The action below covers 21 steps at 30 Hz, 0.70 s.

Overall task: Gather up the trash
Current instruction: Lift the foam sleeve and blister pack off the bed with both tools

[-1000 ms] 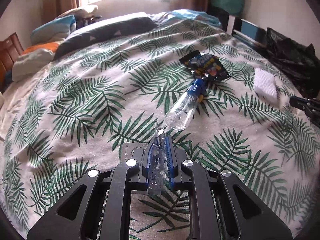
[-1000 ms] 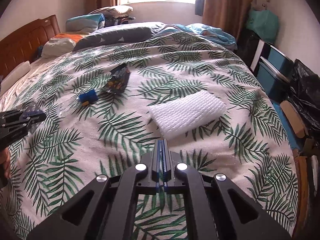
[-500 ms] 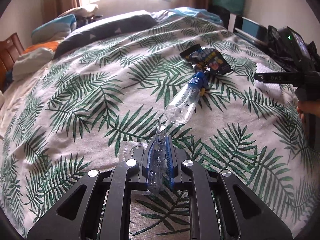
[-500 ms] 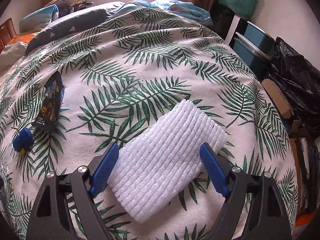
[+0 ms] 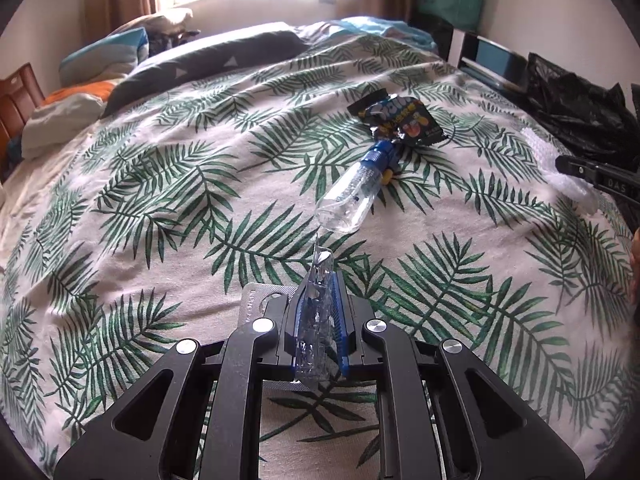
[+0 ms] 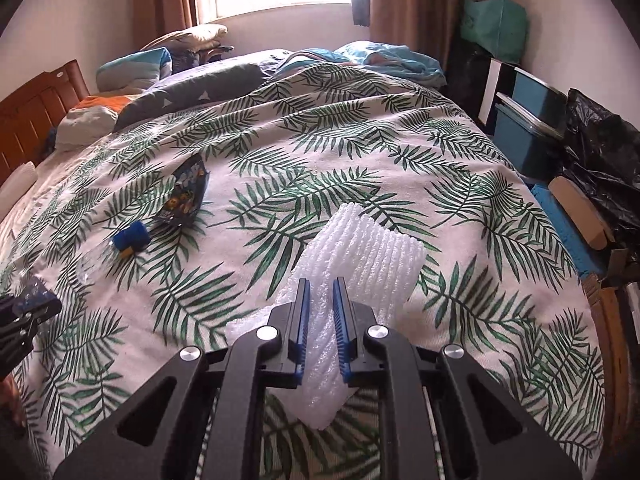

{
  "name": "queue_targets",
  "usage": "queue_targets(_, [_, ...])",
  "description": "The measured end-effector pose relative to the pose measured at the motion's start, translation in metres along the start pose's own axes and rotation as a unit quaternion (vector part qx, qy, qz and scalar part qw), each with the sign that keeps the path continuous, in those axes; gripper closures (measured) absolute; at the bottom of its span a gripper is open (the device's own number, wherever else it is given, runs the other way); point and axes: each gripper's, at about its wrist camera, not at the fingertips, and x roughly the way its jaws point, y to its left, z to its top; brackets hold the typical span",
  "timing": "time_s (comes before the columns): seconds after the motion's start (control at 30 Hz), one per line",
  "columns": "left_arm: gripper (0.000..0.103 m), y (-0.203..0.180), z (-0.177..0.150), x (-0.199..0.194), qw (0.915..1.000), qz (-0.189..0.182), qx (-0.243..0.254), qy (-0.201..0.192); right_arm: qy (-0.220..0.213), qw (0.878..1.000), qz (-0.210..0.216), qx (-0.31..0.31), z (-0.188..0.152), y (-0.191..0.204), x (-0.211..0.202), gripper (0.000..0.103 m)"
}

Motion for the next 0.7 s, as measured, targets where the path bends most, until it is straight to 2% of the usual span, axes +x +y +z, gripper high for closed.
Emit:
queue_targets(0.4, [0.09, -0.014, -0.03, -0.067, 0.9998, -0.019, 0.005, -0.006, 0.008, 0.997, 0.064, -0.033, -0.058, 0.037, -0.092, 0.091])
queue_targets(0.7, [0.09, -0.047, -0.076, -0.143, 0.9983, -0.053, 0.023, -0.005, 0.022, 0.993, 0.109, -0.048, -0.115, 0.067, -0.164, 0.091])
